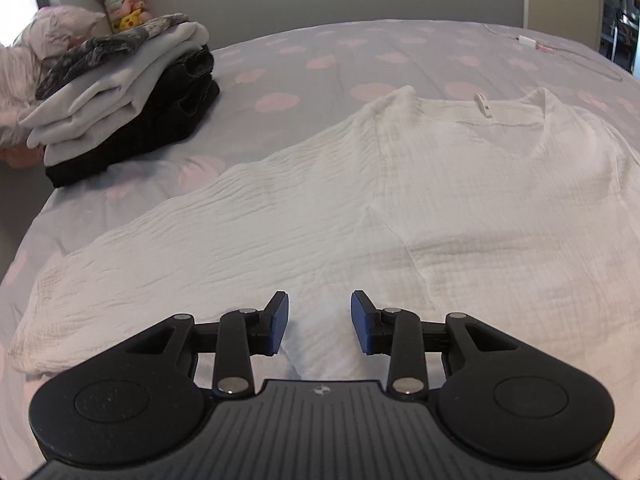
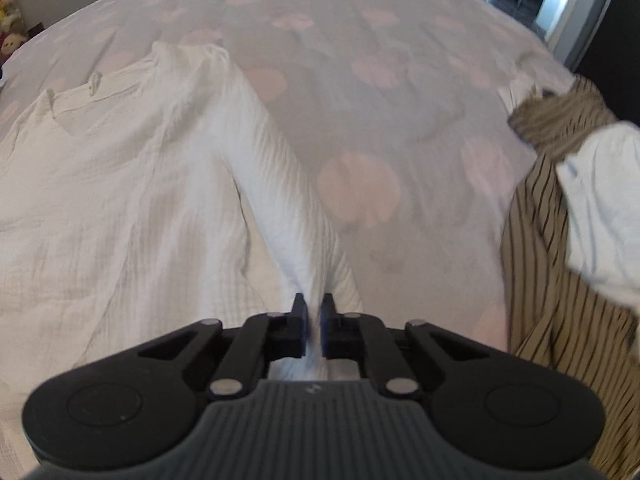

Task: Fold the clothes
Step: 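Grasp a sleeve with the right gripper and fold it across the shirt body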

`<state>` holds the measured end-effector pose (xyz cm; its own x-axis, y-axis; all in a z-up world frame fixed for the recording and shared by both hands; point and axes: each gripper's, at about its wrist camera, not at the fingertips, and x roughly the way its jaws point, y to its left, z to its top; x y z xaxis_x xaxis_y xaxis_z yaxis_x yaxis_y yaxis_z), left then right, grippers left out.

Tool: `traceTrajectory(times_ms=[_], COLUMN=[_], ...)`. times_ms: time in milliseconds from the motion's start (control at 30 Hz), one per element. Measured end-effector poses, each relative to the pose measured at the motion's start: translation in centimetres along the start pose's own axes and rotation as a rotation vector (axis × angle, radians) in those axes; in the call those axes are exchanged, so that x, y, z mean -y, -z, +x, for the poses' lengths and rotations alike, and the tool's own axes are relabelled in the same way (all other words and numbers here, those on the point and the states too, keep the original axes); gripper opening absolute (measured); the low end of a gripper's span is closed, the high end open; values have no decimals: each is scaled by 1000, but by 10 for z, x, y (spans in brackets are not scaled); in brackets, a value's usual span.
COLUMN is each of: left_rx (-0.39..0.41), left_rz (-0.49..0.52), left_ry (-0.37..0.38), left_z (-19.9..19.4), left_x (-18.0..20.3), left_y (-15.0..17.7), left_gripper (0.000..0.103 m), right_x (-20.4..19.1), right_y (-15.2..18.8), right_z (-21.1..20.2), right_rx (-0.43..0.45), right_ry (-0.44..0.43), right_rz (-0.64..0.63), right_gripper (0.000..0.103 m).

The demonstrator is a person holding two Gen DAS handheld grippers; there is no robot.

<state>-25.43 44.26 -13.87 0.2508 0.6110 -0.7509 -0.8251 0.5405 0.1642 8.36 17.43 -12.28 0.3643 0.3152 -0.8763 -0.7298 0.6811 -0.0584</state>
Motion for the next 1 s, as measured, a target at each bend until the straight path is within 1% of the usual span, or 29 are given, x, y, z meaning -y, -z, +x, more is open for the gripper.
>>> traceTrajectory(times_ms=[100, 233, 300, 333, 400, 433, 467, 500, 567, 667, 700, 733, 833, 900, 933, 967, 1000], left_rx=[5, 5, -3, -10, -23, -24, -24, -20, -13, -12, -12, -13, -13, -13, -15, -18, -20], left_rz=[-16, -10, -5, -6, -7, -9, -12, -14, -14, 5, 11, 17, 35, 47, 53, 60, 66], left_ry=[6, 5, -1, -3, -7, -4, 0, 4, 11, 10, 11, 12, 16, 15, 15, 15, 15], left_z=[1, 3, 7, 10, 14, 15, 15, 15, 14, 14, 14, 13, 10, 8, 8, 8, 7], left_x=[-4, -6, -6, -7, -8, -9, -10, -10, -10, -6, -5, -3, 0, 3, 4, 4, 5], left_y=[-3, -4, -4, -3, -3, -3, -4, -4, -6, -5, -5, -4, -3, -2, -2, -1, 1], left_gripper=[40, 40, 40, 40, 40, 40, 40, 40, 40, 40, 40, 40, 41, 42, 43, 46, 46], right_x=[6, 26, 34, 38, 43, 44, 45, 45, 45, 46, 45, 43, 35, 28, 24, 20, 16], right_y=[-22, -57, -68, -71, -70, -69, -67, -66, -63, -52, -45, -38, -17, -6, -2, 1, 2], right_z=[-9, -2, 10, 15, 25, 25, 22, 18, 8, -10, -14, -13, -7, 4, 10, 15, 20], right_rx=[41, 113, 99, 88, 53, 54, 63, 75, 95, 104, 89, 54, -66, -139, -169, -195, -209], right_ry=[63, 192, 212, 220, 227, 223, 208, 191, 160, 130, 112, 91, 27, 3, -3, -7, -5], right_rz=[-20, 13, 41, 54, 71, 78, 83, 82, 58, -2, -27, -52, -119, -147, -158, -168, -169], right_gripper=[7, 7, 8, 12, 14, 19, 27, 29, 30, 34, 34, 37, 47, 59, 69, 70, 70])
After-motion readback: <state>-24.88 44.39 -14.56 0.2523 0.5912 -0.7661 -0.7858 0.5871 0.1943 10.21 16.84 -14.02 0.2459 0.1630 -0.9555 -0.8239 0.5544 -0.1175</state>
